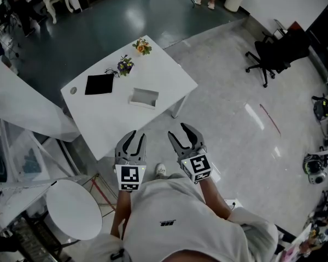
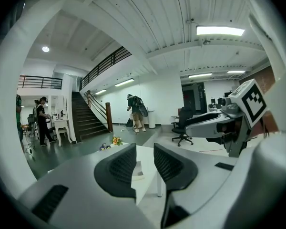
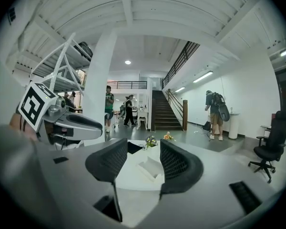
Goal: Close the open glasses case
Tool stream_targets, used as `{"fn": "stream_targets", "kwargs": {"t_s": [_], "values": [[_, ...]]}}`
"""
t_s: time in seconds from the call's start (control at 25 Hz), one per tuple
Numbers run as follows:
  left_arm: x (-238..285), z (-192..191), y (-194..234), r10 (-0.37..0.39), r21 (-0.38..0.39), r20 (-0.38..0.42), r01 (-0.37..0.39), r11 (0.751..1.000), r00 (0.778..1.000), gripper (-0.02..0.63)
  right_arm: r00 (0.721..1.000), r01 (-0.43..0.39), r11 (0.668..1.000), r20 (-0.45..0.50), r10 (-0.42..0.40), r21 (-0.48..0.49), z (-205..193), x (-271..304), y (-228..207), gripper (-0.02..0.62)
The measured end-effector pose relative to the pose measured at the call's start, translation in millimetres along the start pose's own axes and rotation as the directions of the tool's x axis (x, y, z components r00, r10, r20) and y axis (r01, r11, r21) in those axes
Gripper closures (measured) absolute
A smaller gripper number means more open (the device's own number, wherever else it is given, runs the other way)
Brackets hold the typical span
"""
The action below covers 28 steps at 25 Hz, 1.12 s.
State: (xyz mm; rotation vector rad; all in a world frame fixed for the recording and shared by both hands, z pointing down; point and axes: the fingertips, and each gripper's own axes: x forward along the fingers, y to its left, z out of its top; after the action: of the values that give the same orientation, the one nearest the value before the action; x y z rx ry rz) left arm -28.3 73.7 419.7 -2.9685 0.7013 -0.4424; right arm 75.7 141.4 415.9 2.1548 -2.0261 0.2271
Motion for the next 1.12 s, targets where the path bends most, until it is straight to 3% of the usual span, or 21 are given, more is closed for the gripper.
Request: {"fn": "stream_targets", "kwargs": {"t_s": [0.72,1.12], "values": [[73.8,8.9,-1.0,0.007,-0.003,-0.011,-0.007,1.0,1.0,0.479,1.0,-0.024,1.0,0.0,0.024,-0.009,0.2,39.9,-60.9,0.379],[123.0,7.4,31.8,0.017,-0.006,-0.018,-0.017,1.0,1.0,0.479,0.999,-0.05,0.999,-0.013,0.05,-0.01,5.8,96.5,-83.0,0.378]]}}
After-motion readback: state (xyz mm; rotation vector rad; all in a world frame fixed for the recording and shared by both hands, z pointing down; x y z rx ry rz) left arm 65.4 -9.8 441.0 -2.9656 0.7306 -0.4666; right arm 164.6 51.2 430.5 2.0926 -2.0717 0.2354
